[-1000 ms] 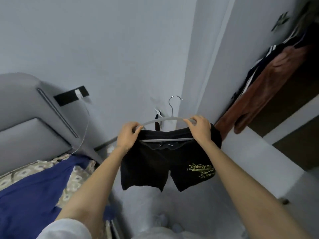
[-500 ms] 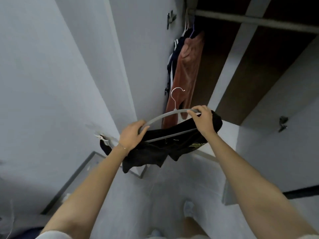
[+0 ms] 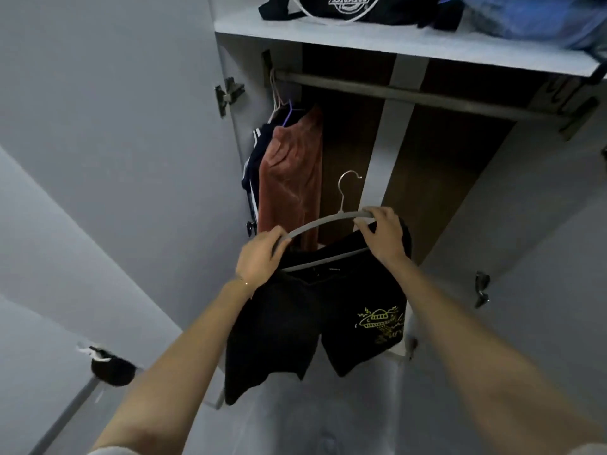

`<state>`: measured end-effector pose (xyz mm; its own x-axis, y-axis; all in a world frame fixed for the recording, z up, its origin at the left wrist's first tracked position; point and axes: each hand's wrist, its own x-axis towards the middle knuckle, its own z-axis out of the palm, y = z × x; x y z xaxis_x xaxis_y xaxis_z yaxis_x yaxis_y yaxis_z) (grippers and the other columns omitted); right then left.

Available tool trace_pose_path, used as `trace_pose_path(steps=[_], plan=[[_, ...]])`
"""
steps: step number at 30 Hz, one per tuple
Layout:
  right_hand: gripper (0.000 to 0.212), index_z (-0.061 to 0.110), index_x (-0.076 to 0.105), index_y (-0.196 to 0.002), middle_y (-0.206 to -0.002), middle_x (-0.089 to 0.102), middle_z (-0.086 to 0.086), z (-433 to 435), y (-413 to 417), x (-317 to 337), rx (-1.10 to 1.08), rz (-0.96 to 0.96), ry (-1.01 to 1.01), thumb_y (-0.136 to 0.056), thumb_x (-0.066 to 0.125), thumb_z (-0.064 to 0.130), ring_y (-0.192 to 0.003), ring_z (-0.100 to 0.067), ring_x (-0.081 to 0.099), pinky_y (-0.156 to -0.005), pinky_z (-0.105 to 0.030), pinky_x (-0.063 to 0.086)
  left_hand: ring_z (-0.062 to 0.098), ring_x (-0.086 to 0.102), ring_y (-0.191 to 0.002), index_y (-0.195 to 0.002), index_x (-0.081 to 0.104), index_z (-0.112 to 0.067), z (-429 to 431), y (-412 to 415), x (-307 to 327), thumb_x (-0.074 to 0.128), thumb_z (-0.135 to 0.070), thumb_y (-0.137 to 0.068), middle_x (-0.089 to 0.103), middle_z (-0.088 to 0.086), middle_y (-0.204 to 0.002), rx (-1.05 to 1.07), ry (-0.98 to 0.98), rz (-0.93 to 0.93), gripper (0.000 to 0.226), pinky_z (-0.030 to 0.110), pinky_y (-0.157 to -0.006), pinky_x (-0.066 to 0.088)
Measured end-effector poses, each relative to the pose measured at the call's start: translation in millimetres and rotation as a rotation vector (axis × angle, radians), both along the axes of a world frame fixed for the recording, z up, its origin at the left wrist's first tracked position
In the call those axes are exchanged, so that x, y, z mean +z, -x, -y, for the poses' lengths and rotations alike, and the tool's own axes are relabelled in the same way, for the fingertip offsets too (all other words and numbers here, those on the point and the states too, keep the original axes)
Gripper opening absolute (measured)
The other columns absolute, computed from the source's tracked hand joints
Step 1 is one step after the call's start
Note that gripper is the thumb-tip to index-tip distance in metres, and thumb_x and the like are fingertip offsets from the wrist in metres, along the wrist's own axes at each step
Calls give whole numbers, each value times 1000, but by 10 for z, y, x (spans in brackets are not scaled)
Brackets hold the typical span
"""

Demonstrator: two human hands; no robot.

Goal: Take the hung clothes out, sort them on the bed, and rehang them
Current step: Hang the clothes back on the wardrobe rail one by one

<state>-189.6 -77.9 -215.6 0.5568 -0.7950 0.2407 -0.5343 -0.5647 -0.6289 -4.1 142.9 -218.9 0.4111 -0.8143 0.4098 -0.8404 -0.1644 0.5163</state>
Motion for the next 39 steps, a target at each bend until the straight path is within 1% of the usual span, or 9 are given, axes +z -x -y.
trace_pose_path(steps=[3,6,16,19,23,26,30,34,39], plan=[[53,15,48,-141,-139,44,-9,264,24,-5,-9,-57,16,-97,55,44,-127,-26,41,-109,-39,33,17,53,-65,-94,56,-13,385,8,48,46,-34,-102,59,2,-75,13,-5,41,25,38,-54,46],[59,15,41,-146,-145,40,-11,495,-7,4,9,-89,31,-97,52,46,-133,-28,37,-112,-42,32,16,53,-66,-95,57,-14,667,-34,87,49,-30,-103,61,1,-76,40,4,35,20,35,-55,44],[64,19,30,-152,-150,39,-12,1103,-428,144,55,-78,57,-98,50,47,-137,-29,36,-113,-48,31,15,49,-60,-89,54,-16,1418,-485,329,49,-28,-103,53,-4,-68,170,134,-103,19,32,-52,35],[65,22,29,-152,-149,41,-12,1228,-589,187,44,-59,67,-97,50,49,-137,-29,36,-113,-50,31,14,51,-60,-85,49,-21,1637,-662,412,50,-30,-103,53,-7,-68,215,161,-170,20,34,-53,41],[69,21,28,-152,-147,42,-14,1402,-794,204,33,-114,111,-95,52,52,-135,-31,38,-110,-52,34,18,56,-63,-87,57,-10,1912,-881,488,52,-24,-102,64,7,-84,273,214,-198,21,38,-59,49],[73,22,26,-153,-151,37,-14,1478,-896,183,40,-181,150,-93,55,53,-139,-31,33,-114,-52,27,19,58,-71,-86,54,-16,2095,-1082,502,50,-26,-101,63,5,-108,311,217,-195,19,36,-63,49],[73,23,26,-154,-152,35,-13,1504,-1039,166,38,-210,163,-93,56,51,-141,-31,29,-116,-53,20,21,58,-69,-90,45,-26,2314,-1300,513,45,-29,-103,60,4,-91,320,172,-178,13,31,-55,41],[72,23,25,-154,-150,37,-12,1528,-1158,173,63,-222,142,-94,56,48,-140,-32,30,-116,-54,21,23,58,-68,-98,51,-14,2494,-1456,513,42,-28,-104,60,3,-83,410,114,-194,18,36,-61,44],[71,24,23,-154,-149,39,-13,1563,-1250,217,64,-252,136,-95,54,48,-139,-31,31,-116,-53,22,27,55,-66,-101,53,-8,2598,-1592,440,39,-28,-105,60,7,-77,472,74,-155,24,36,-59,38]])
